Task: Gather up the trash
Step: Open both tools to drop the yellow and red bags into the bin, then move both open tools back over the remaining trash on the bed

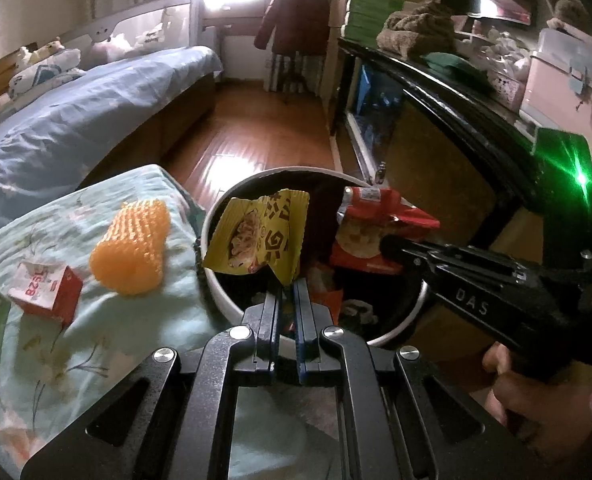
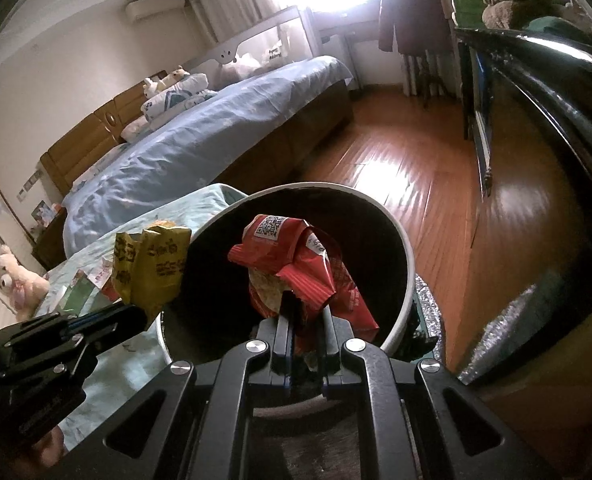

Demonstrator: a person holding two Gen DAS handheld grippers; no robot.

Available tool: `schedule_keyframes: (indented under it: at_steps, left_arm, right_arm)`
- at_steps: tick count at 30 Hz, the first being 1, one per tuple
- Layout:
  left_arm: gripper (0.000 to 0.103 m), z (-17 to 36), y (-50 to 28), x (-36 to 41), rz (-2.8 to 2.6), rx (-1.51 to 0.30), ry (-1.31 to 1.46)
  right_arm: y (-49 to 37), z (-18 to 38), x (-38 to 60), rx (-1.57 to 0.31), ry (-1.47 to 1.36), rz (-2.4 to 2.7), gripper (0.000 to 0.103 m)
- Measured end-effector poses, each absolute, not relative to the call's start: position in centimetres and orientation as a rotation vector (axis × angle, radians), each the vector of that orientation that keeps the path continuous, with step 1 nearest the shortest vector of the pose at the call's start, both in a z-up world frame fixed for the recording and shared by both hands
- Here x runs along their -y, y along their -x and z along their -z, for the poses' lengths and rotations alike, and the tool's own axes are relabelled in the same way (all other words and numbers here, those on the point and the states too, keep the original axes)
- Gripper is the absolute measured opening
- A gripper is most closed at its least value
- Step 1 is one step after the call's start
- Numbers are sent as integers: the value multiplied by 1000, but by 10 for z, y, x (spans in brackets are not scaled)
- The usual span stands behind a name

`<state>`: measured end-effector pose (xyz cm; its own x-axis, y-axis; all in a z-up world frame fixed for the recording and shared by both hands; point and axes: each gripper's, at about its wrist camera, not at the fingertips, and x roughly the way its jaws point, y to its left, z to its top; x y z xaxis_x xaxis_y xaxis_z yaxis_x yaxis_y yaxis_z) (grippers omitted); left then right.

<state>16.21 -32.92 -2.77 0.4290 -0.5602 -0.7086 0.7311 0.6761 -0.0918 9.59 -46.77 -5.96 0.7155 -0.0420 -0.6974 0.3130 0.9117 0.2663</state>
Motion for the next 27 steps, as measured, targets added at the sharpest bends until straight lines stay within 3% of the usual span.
schedule_keyframes:
  at_steps: [4,6,7,9,11,15,17,19,27]
  left_arm:
    - [11,32,-166,329,817,-809,-236]
    - [25,33,-170,326,805,-818,-223]
    - [26,33,-171,324,800,-820,-217]
    - [27,34,-172,319,793,-827,-204]
    - [35,36,-173,313,778,-833,-192]
    - [42,39,-173,298,741,-836,-173]
    - [48,41,-173,288,719,-836,-162]
    - [52,42,-171,277,692,-828,-149]
    - [56,51,-170,230,601,-837,-106]
  right_arm:
    - [-98,60,471,-757,-388,207,14]
    - [-99,61,472,-765,-397,208,15]
    - [-99,62,473,-768,-405,211,17]
    - [-99,63,475,-768,-417,210,29]
    - [-99,63,475,-763,-420,211,44]
    - [-97,61,471,-752,-430,199,61]
    - [-96,60,467,-745,-434,194,76]
    - [-96,58,462,-739,-438,184,83]
    - [-97,51,436,-731,-431,127,87]
